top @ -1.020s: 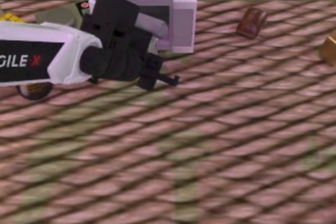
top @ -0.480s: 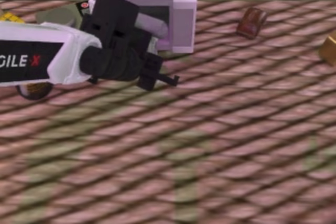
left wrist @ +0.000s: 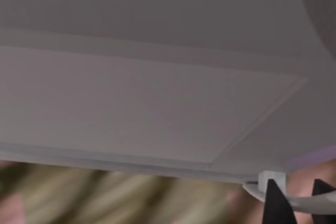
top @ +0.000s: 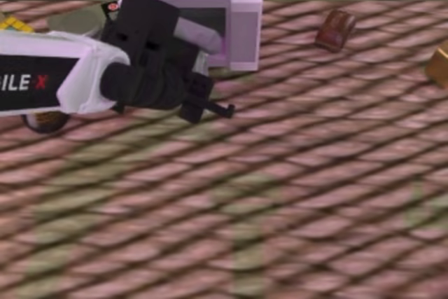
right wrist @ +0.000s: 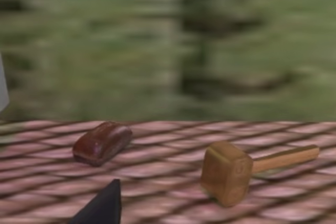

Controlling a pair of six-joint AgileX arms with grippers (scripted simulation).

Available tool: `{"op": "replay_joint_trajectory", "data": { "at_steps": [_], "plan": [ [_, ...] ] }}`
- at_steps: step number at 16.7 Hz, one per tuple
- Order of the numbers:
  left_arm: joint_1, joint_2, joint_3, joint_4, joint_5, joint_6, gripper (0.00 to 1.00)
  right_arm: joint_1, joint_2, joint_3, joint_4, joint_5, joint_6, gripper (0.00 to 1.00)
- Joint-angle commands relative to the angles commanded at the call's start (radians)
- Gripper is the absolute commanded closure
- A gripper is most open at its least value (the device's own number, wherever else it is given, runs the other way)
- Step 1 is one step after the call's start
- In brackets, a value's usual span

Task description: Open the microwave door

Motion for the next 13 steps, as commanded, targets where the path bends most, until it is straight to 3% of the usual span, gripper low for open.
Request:
{"op": "replay_joint_trajectory", "data": {
  "at_steps": [13],
  "plan": [
    [0.014,-0.011,-0.015,0.001,0.021,0.031,1.0,0.0,0.0,0.0,0.0,0.0,0.0,0.0]
  ]
}}
